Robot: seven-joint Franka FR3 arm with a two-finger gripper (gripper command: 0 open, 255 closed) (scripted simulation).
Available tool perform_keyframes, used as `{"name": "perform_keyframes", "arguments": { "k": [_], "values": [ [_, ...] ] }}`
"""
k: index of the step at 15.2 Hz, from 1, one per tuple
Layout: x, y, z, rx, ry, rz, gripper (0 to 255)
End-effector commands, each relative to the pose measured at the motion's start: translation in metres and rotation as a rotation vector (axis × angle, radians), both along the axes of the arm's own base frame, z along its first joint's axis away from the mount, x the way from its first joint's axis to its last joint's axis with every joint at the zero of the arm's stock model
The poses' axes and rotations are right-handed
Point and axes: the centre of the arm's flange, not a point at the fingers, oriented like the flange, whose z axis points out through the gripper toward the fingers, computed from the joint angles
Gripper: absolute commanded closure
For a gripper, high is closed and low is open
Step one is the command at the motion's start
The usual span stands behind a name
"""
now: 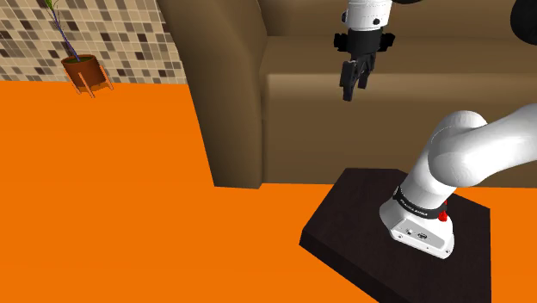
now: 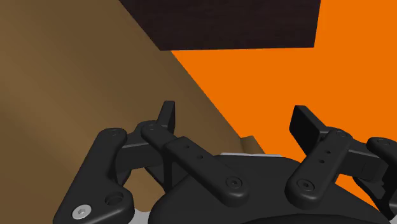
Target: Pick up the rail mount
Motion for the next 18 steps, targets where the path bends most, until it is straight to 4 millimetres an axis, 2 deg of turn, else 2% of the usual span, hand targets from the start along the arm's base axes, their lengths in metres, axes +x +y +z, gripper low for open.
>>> {"name": "perform_keyframes", "arguments": {
  "k": [1, 9, 18],
  "values": [
    [0.0, 0.0, 0.0, 0.0, 0.0, 0.0, 0],
    [0.01, -0.097, 0.027, -0.007, -0.023, 0.153, 0],
    [0.039, -0.203, 0.059, -0.015, -0.048, 0.324, 0]
  ]
}}
